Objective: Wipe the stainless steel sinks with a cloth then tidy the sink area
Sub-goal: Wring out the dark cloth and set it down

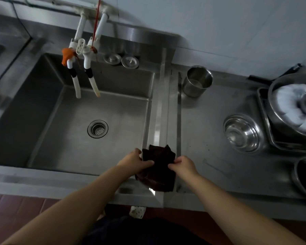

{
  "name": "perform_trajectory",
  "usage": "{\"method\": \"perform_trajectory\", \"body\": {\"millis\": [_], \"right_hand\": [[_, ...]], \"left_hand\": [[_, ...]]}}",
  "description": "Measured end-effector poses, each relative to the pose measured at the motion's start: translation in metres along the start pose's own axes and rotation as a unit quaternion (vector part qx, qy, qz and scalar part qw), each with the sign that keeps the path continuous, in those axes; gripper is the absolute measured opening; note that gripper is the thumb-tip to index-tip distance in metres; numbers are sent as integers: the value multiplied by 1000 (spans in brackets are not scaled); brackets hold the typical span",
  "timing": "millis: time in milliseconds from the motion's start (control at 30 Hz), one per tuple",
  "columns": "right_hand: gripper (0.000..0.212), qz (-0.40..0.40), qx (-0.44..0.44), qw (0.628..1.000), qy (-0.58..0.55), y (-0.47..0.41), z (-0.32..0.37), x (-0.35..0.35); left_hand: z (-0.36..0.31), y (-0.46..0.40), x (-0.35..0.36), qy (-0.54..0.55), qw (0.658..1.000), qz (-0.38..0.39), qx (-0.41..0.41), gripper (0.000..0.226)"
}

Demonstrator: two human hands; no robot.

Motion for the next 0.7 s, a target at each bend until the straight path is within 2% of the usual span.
{"method": "perform_trajectory", "body": {"millis": [33, 100, 200, 300, 433, 500, 567, 633, 700], "right_hand": [[25, -9, 16, 999, -28, 1, -1, 1], [24, -23, 17, 997, -65, 4, 1, 0], [23, -33, -34, 994, -96, 8, 19, -3], [21, -31, -104, 990, -92, 12, 43, -2], [21, -34, -145, 989, 26, 15, 52, 2], [20, -37, -143, 985, 93, 16, 49, 1], [17, -69, -181, 968, 157, 19, 55, -6], [14, -109, -273, 930, 219, 27, 72, -11], [24, -84, -356, 889, 274, 34, 82, -2]], "left_hand": [[1, -1, 5, 0, 1000, -3, -6, 73], [1, -1, 8, -26, 999, -25, 2, 59], [3, -1, 0, -28, 999, -43, 17, 27], [10, 3, -24, 19, 997, -69, 18, 22], [16, 4, -34, 11, 998, -65, 8, 21], [21, 6, -25, 14, 999, -37, -5, 41], [23, 8, -26, 16, 998, -60, 1, 62], [15, 16, -35, 3, 992, -118, 40, 47], [5, 22, -36, 7, 989, -127, 81, 30]]}}
Point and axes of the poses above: each hand's wrist, its own y-axis away from the middle knuckle, its own x-axis out of the palm, z = x × y, the point moved 9 cm from there along -y, towards the middle knuckle, and after that the axes turned 6 degrees about -x, right-handed, at the moved point
